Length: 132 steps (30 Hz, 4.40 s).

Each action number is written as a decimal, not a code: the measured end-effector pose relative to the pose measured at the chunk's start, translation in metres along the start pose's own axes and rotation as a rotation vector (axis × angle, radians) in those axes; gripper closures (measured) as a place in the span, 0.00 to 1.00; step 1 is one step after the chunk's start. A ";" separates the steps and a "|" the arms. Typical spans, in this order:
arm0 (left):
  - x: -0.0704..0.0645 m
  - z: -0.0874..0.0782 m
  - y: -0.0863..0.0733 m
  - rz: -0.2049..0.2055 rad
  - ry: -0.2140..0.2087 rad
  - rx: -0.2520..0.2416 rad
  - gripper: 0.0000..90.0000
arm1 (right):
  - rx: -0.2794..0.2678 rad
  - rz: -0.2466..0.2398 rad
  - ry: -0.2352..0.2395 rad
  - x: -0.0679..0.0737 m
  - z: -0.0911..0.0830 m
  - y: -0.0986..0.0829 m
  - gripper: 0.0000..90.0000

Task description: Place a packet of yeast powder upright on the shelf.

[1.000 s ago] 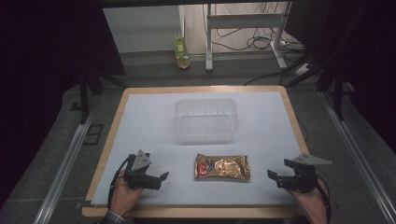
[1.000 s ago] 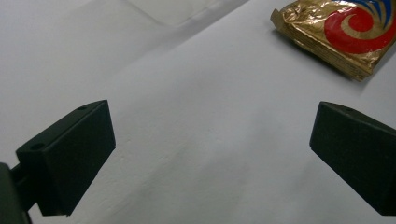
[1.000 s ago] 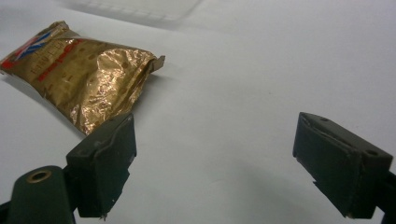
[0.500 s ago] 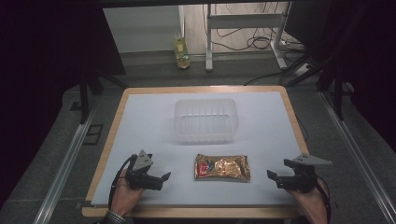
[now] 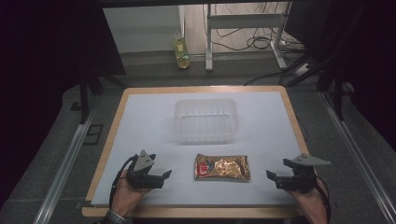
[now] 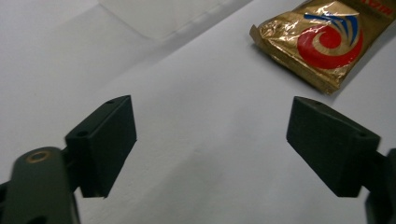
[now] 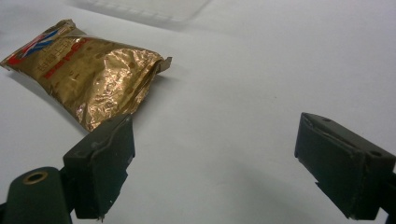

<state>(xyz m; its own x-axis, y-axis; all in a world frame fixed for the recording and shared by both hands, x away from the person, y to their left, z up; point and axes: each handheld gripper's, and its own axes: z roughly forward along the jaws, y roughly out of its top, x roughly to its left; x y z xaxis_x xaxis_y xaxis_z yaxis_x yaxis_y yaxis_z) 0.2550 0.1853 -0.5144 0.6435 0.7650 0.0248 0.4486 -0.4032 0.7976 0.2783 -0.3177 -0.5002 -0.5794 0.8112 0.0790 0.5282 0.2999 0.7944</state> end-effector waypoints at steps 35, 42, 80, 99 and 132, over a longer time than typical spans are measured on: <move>-0.018 0.016 0.020 0.068 -0.102 0.016 0.99 | 0.014 -0.038 0.001 0.006 0.003 0.001 0.14; -0.027 0.027 0.027 0.087 -0.112 0.009 0.99 | 0.019 -0.045 0.004 0.007 0.004 0.001 0.14; -0.064 0.087 0.051 0.188 -0.210 -0.003 1.00 | 0.022 -0.058 0.015 0.011 0.007 0.002 0.14; -0.059 0.090 0.040 0.221 -0.145 0.068 1.00 | 0.027 -0.050 0.039 0.014 0.008 0.004 0.16; -0.056 0.093 0.037 0.180 -0.155 0.084 1.00 | 0.141 0.226 0.314 0.020 0.037 0.023 0.29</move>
<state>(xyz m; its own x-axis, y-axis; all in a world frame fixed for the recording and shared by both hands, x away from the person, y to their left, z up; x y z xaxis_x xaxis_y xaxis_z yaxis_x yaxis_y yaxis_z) 0.2933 0.0809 -0.5427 0.8022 0.5937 0.0637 0.3640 -0.5708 0.7360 0.3021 -0.2753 -0.5025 -0.5886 0.6783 0.4398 0.7314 0.2152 0.6471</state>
